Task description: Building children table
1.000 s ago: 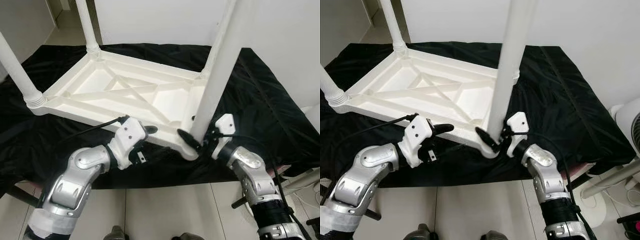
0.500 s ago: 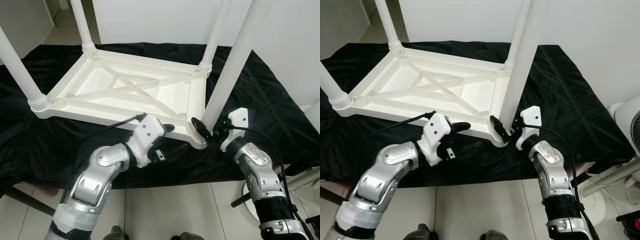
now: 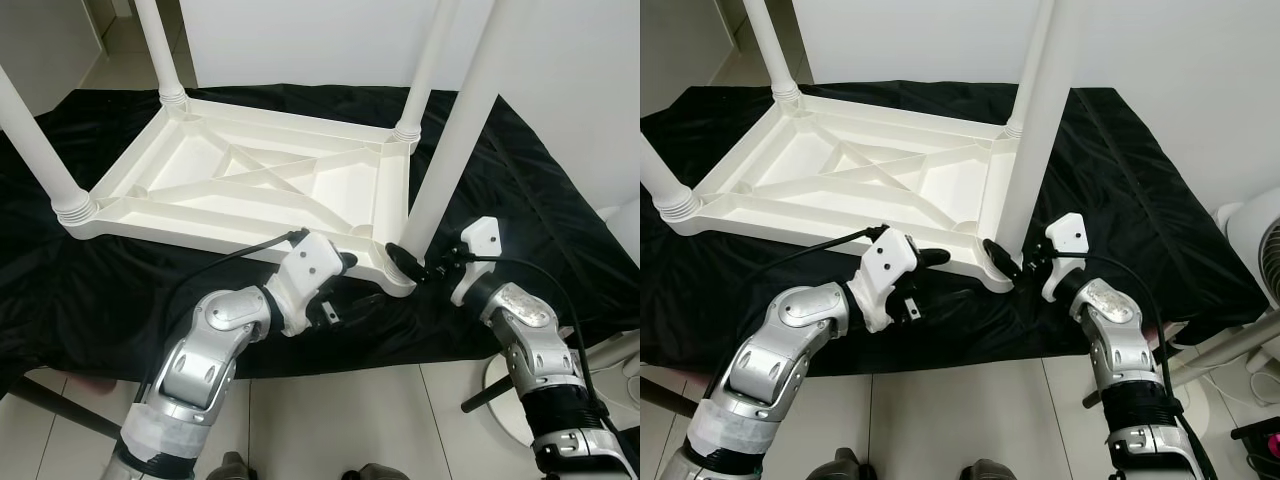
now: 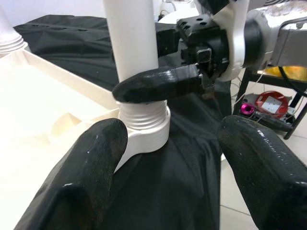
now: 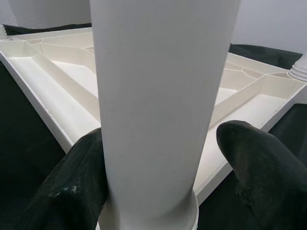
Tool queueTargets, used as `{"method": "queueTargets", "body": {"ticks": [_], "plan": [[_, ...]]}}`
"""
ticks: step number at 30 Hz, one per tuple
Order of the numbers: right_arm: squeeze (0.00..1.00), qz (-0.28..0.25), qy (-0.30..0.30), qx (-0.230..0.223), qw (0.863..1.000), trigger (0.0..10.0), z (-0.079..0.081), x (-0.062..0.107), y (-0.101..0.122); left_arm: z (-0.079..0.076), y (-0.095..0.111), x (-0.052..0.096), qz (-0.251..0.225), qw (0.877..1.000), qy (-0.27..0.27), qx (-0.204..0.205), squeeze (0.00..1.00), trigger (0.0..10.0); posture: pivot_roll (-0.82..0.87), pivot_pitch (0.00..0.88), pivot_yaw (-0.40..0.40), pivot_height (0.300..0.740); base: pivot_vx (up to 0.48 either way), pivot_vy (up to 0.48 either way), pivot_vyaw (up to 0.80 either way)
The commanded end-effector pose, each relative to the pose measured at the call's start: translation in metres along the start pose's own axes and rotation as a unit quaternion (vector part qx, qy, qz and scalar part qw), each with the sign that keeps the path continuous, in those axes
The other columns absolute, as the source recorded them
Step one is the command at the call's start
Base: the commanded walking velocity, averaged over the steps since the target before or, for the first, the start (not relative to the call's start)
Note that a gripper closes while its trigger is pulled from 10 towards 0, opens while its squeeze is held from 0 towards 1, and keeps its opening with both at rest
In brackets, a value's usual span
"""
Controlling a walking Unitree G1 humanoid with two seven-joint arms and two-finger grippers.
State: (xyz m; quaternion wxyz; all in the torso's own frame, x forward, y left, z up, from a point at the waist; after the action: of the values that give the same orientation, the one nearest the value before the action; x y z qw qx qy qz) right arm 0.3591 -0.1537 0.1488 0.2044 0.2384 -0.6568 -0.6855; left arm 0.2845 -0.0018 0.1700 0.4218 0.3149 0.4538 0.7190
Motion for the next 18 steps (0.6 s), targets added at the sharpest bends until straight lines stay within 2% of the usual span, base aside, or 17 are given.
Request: {"method": "queueTargets", "body": {"ticks": [1,7,10,11,14,15,16,18], "plan": [[0.00,0.012,-0.007,0.003,1.000,5.1,-0.006,0.002,-0.004,0.019,-0.008,0.002,0.031,0.994,0.103,0.001,0.00,10.0,-0.10,0.048,0.011,0.740,0.000,0.000,0.00],[0.00,0.023,0.011,0.004,1.000,4.5,-0.003,-0.004,-0.009,0.015,-0.007,0.003,0.034,0.994,0.100,-0.008,0.00,10.0,-0.09,0.046,0.009,0.740,0.000,0.000,0.00],[0.00,0.025,0.015,0.009,1.000,4.5,-0.004,-0.006,-0.011,0.015,-0.007,0.004,0.035,0.994,0.101,-0.008,0.00,10.0,-0.09,0.046,0.009,0.740,0.000,0.000,0.00],[0.00,0.026,0.017,0.005,1.000,0.0,-0.003,-0.007,-0.012,0.015,-0.007,0.004,0.035,0.994,0.101,-0.009,0.00,10.0,-0.09,0.047,0.007,0.740,0.000,0.000,0.00],[0.00,0.028,0.014,-0.003,1.000,0.0,-0.002,-0.008,-0.014,0.014,-0.007,0.004,0.034,0.994,0.103,-0.011,0.00,10.0,-0.09,0.047,0.007,0.740,0.000,0.000,0.00],[0.00,0.026,0.002,-0.013,1.000,4.6,-0.002,-0.009,-0.014,0.014,-0.006,0.004,0.034,0.994,0.103,-0.011,0.00,10.0,-0.09,0.049,0.003,0.740,0.000,0.000,0.00],[0.00,0.025,-0.008,-0.021,0.999,10.0,-0.001,-0.010,-0.015,0.014,-0.006,0.004,0.034,0.994,0.104,-0.011,0.00,10.0,-0.09,0.049,0.003,0.740,0.000,0.000,0.00],[0.00,0.024,-0.017,-0.028,0.999,10.0,-0.001,-0.010,-0.015,0.013,-0.006,0.004,0.034,0.994,0.105,-0.012,0.00,10.0,-0.08,0.050,-0.002,0.740,0.000,0.000,0.00]]}}
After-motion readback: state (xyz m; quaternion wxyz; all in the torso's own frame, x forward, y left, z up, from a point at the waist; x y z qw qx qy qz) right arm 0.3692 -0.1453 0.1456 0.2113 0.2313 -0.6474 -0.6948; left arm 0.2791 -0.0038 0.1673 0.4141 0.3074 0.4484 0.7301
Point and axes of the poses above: a point about 5 cm out from each wrist's last joint towards the gripper, its own x axis pointing back from the gripper into the wrist, its own y axis along the axis of the wrist's last joint, z = x × y, the point moved 6 cm from there along -x, pointing out of the wrist towards the gripper, and after that the axes turned 12 degrees about -x, right-handed, at the moved point
